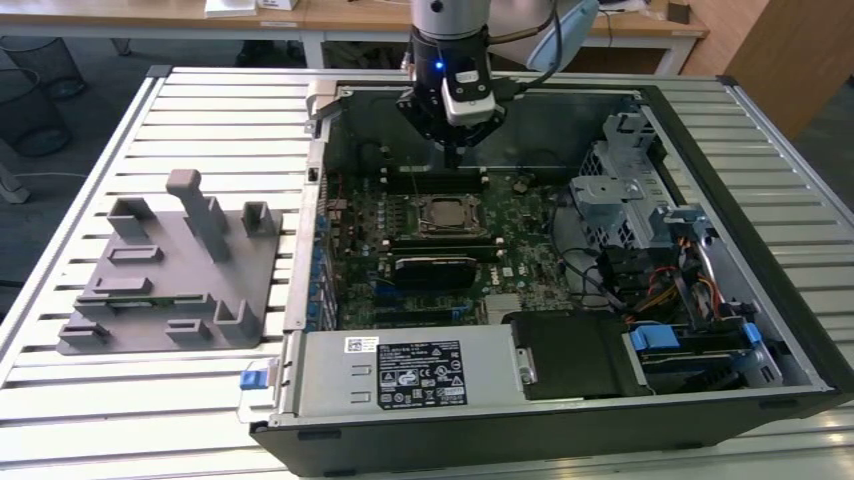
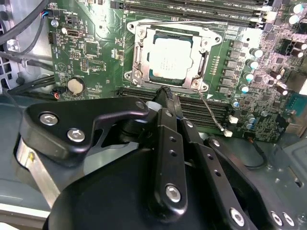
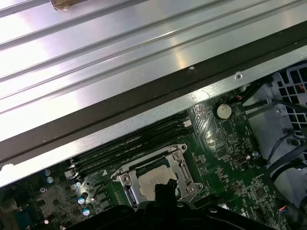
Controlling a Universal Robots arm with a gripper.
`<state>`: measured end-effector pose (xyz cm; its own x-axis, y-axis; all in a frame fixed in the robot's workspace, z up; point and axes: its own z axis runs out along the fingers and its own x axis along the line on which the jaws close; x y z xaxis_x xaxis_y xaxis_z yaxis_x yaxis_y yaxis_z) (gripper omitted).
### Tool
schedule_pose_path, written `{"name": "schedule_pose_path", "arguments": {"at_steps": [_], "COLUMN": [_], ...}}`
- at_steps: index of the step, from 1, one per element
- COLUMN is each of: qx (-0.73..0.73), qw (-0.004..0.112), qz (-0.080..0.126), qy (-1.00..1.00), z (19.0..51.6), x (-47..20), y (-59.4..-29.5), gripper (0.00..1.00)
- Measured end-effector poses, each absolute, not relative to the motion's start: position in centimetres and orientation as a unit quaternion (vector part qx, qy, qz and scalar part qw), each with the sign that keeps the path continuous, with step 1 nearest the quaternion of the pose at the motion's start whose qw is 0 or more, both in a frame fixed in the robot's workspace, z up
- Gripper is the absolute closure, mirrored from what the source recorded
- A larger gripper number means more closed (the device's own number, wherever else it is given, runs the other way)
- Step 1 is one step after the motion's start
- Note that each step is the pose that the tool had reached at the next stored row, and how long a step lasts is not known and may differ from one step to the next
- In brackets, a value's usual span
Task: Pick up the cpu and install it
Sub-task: 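Install the first cpu locking lever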
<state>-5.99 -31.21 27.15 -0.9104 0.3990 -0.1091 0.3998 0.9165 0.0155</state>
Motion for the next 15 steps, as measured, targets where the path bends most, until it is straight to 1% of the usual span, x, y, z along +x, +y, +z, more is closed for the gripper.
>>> {"name": "schedule_pose_path", "arguments": {"at_steps": [15], "qx": [0.218], "qw": [0.055], "qz": [-0.004], "qy": [0.974], "z": [27.15], "x": [-5.99], "y": [-31.21], "gripper": [0.89]}}
